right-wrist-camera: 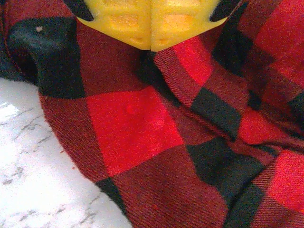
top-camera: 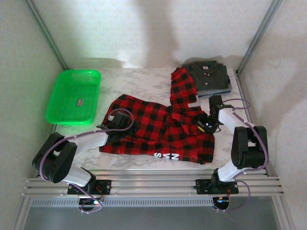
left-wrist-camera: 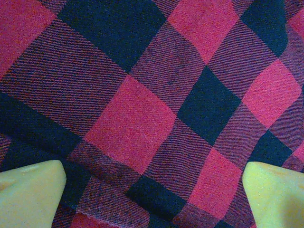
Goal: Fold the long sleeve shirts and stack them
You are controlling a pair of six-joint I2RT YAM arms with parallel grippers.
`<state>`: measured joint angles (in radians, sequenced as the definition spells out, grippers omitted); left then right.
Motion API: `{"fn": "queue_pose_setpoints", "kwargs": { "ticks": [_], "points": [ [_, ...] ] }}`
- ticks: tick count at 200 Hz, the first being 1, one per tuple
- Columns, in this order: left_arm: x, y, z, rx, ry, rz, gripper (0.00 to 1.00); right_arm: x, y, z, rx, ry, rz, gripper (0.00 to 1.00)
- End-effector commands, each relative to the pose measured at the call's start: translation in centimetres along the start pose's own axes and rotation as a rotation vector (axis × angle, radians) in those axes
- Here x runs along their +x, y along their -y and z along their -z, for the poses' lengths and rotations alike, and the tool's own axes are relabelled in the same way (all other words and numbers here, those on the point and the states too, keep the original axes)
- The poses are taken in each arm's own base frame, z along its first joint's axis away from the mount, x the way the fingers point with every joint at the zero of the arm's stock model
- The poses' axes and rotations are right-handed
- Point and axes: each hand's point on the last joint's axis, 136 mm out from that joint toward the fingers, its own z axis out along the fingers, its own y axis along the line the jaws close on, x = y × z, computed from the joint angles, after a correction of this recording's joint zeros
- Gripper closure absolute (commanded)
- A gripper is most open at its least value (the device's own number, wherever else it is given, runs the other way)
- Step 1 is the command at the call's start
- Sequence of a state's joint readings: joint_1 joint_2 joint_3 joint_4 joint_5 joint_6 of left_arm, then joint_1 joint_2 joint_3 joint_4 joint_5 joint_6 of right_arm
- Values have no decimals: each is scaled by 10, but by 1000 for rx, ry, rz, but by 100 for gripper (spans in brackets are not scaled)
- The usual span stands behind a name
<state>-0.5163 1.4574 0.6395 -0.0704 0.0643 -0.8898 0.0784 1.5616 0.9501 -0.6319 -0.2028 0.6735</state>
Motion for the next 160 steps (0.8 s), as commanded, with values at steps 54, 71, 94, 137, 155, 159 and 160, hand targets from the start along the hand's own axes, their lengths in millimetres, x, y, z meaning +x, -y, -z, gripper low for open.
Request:
{"fn": "queue_pose_setpoints", "kwargs": {
  "ticks": [54,71,94,137,155,159,160],
  "points": [
    [8,-4,2,-11,-28,8,4,0,-51,54,-228,69,71,100],
    [1,11,7,38,-20,20,3,8,-71,75,-324,91,138,100],
    [-12,29,16,74,-5,26,3,23,-92,106,-417,116,215,100],
    [-35,61,37,155,15,65,3,54,-127,161,-545,169,365,100],
    [-42,70,48,185,27,81,3,67,-142,176,-588,179,428,100],
    [-44,72,51,192,30,85,3,69,-146,179,-597,180,444,100],
    [-44,72,51,193,31,86,3,71,-147,179,-599,178,448,100]
  ]
}}
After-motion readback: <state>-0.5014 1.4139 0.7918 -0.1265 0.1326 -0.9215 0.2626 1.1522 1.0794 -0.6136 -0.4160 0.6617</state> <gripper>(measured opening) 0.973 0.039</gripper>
